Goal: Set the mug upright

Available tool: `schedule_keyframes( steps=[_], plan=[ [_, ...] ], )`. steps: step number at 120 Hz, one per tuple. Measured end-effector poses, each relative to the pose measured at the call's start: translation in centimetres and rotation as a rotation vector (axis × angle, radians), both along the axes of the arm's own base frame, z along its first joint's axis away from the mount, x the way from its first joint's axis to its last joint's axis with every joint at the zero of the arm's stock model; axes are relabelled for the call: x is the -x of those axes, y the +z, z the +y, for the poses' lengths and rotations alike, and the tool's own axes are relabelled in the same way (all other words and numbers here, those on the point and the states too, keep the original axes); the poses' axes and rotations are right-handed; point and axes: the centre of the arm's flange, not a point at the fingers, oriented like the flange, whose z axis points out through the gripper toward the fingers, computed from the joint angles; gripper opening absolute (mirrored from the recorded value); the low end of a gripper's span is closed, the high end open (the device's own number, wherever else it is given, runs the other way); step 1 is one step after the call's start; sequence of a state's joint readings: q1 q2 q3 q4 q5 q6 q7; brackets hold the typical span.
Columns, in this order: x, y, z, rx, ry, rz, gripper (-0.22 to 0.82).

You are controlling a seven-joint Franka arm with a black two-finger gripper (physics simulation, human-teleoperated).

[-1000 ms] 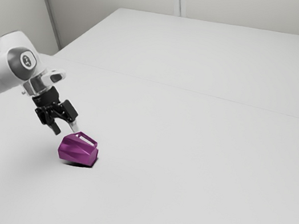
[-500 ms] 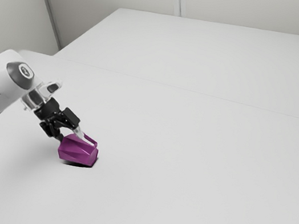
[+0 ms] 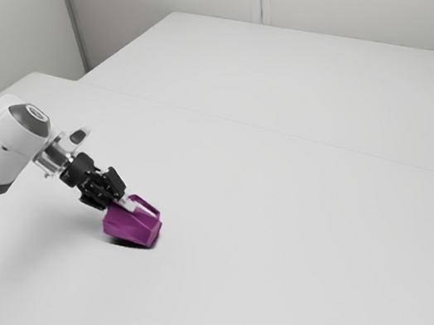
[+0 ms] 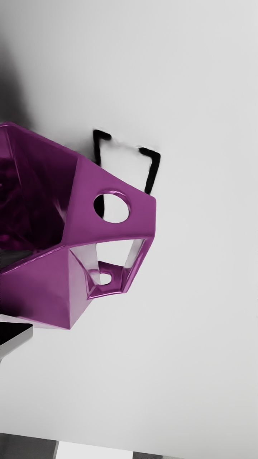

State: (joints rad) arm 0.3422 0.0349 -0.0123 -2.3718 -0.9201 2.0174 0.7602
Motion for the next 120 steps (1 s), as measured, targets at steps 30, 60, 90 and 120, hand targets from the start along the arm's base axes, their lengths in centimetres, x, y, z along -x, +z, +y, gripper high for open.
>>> schedule_keyframes(
  steps=[30,60,90,120],
  plan=[
    [-0.5,3.6,-1.0,-0.041,-0.050,-0.100,-0.13],
    [-3.0,11.2,-7.0,-0.180,-0.284,-0.223,-0.17],
    [-5.0,17.4,-12.7,-0.473,-0.541,-0.178,-0.18],
    [-3.6,17.9,-17.3,-0.745,-0.580,-0.120,-0.18]
  ],
)
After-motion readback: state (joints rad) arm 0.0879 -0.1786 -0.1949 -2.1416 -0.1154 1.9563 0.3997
